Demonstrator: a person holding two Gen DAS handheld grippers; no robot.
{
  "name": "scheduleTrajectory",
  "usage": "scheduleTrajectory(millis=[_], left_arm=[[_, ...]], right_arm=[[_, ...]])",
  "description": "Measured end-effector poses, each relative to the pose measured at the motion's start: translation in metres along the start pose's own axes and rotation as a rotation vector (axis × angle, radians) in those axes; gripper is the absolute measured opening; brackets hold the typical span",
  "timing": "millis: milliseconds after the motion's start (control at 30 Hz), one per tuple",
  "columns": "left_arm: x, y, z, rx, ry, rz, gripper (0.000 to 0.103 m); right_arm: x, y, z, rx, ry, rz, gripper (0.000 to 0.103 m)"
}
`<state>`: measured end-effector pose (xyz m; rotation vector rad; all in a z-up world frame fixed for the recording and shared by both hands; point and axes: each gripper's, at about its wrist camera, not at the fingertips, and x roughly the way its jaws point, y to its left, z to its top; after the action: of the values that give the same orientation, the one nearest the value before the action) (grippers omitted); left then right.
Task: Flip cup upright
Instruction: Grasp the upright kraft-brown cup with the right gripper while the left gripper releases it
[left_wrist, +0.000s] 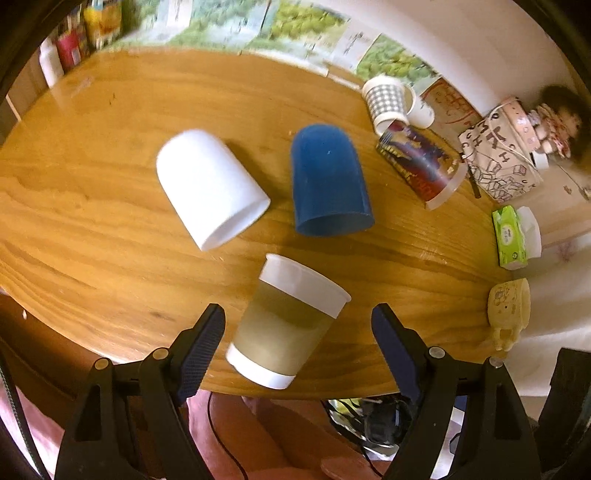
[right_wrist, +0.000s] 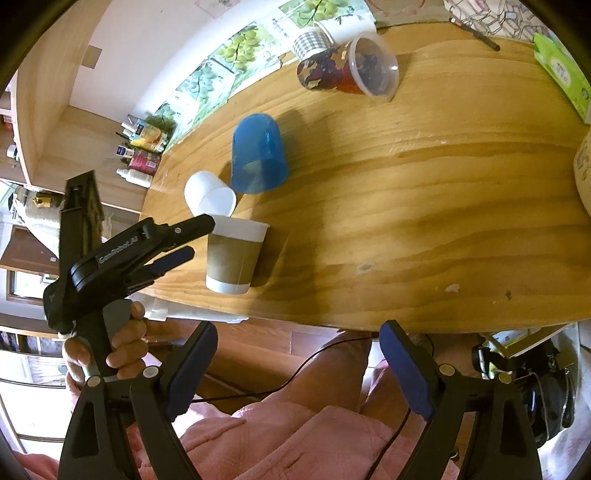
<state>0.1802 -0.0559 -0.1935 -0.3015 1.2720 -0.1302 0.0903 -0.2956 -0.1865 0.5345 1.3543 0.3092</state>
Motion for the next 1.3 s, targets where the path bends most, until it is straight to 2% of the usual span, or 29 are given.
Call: scheduleTrajectory(millis=[400,667,733,767,1200,1300], left_arm=[[-0.055,0.017,-0.01,0.075,-0.339,0.04,0.084],[-0.09,0.044,-0.009,0.128,-0.482,0.067,0.084],[-0.095,0.05,-0.008,0.139,-0.495,0.071,0.084],[-0.096,0.052,-0.008,0.141,-0.493,0.048,0.084],[-0.098,0.076,0.004,0.235,-0.444,0.034,0.084],[-0.099,0.076,0.005,0.273,-0.439,0.026,0.084]], right_arm=[[0.019,0.015,0.007,0.07,-0.018,0.068,0.09],[0.046,0.034,0.016,0.142,-0.006,0.097,0.09],[0.053,0.037,0.02,0.17,-0.004,0.087,0.09],[0.055,0.038,0.021,0.185,-0.002,0.081,0.09],[0.084,0.02,0.023,0.468,-0.004,0.032,0.09],[0.086,0.017,0.024,0.49,-0.023,-0.02,0.09]])
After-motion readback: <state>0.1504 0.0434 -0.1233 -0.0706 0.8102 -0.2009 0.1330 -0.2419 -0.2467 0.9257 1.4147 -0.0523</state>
